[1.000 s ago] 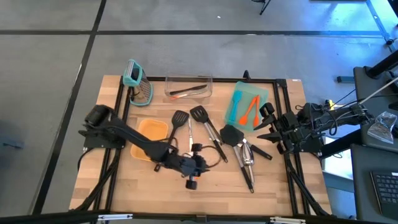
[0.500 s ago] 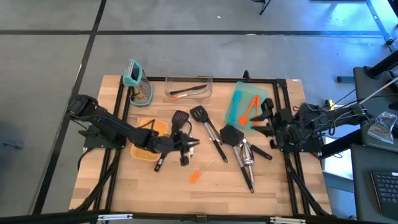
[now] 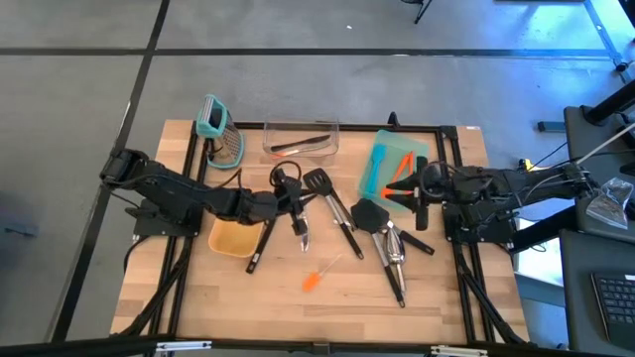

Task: Pick & Place Kitchen Items
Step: Put the ice scoop into the yellow bin

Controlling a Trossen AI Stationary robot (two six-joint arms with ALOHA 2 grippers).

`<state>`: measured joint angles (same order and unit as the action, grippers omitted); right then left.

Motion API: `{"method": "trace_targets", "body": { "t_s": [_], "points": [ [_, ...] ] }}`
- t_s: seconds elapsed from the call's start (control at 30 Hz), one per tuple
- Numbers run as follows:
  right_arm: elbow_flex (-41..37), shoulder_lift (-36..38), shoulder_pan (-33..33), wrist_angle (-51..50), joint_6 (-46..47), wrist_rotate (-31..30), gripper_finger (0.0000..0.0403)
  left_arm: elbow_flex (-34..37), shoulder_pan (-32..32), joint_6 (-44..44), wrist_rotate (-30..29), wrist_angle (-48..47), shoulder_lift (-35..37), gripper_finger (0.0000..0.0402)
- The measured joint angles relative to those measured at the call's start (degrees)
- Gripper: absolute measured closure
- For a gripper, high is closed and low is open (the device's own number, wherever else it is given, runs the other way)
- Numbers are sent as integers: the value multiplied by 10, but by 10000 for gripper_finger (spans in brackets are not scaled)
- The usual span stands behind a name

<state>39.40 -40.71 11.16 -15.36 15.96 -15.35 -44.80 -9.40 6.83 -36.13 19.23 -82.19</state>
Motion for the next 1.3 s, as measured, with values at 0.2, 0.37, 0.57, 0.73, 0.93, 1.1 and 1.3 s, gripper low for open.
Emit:
{"method": "trace_targets", "body": {
  "t_s": [0.2, 0.37, 0.57, 0.73, 0.93, 1.1, 1.3],
  "points": [
    [17, -59, -14, -54, 61, 66, 268, 0, 13, 1, 10, -28, 0, 361],
    [18, -103, -29, -79, 95, 153, 268, 0, 13, 9, 29, -51, 0, 361],
    [18, -131, -36, -82, 85, 200, 268, -18, 29, -48, 47, -94, 20, 361],
    [16, -151, -17, -73, 63, 216, 268, -40, 62, -44, 44, -134, 77, 361],
    [15, -176, -5, -2, 79, 216, 268, -41, 74, -74, 53, -147, 148, 361],
    [15, -199, 11, 26, 148, 215, 268, -40, 63, -67, 65, -213, 177, 361],
    [15, -244, 55, 38, 247, 216, 268, -40, 48, -67, 63, -231, 180, 361]
  ]
}}
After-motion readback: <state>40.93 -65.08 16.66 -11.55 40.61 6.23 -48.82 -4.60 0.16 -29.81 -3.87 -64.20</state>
